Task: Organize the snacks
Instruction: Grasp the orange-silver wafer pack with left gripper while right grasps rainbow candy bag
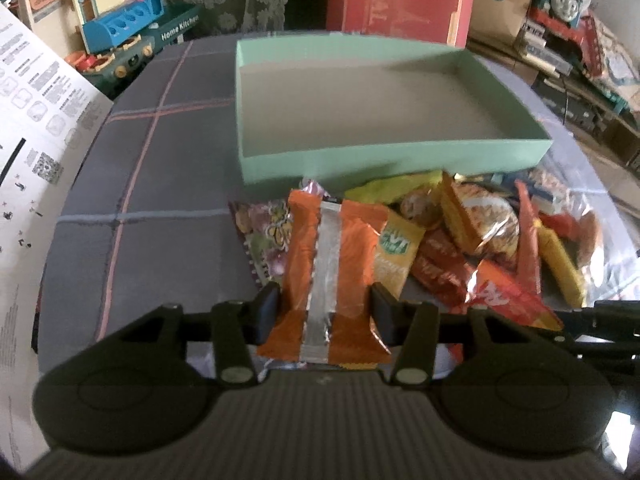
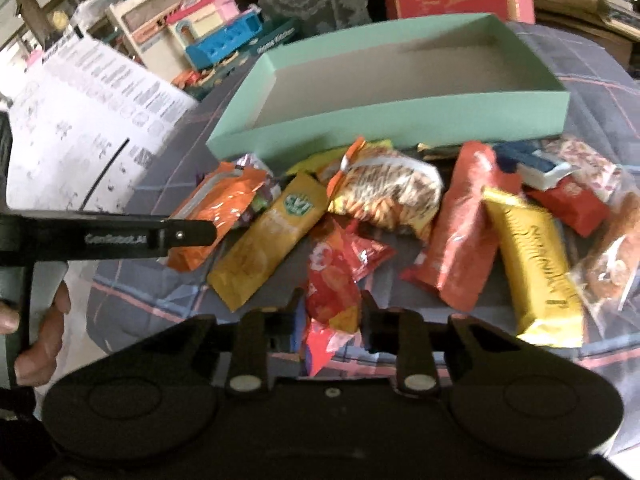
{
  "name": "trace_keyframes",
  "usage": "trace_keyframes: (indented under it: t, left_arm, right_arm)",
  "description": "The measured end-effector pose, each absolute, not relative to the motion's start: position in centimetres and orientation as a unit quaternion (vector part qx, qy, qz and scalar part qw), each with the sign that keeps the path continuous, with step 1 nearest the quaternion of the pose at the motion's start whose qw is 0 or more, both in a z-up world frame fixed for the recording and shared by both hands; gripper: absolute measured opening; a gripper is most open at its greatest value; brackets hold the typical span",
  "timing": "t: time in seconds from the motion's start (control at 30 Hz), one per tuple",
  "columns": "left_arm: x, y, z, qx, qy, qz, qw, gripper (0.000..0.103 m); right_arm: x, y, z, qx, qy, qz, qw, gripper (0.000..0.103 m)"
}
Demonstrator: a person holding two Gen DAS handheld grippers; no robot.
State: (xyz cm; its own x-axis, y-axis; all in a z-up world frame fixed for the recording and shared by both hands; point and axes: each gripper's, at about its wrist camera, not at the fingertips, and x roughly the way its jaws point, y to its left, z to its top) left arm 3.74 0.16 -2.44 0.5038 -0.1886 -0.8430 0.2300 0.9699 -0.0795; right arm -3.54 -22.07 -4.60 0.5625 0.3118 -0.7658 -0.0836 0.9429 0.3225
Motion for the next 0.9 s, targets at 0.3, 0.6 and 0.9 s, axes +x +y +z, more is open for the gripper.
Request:
trace_keyframes:
  t: [0.3,0.6,0.9]
  left_arm:
    - [3.1,-0.6,-2.6,0.025,0.489,-0.142,0.860,0.048]
    - [3.2,0.4,-4.4,0.021,0.515,-0.136,0.846,0.048]
    - [3.5,-0.4,-5.2,0.044,0.523,-0.134,0.841,0.051]
  right_arm:
    - [-3.9,-22.4,-4.6,0.108,0.469,0.107,0.870,0.018]
    - [-3.8,-20.4,-4.5,0.055,0.464,0.109,0.878,0.088]
    - [-2.6,-18.2,-7.3,0.021,0.493,0.105,0.863,0.070]
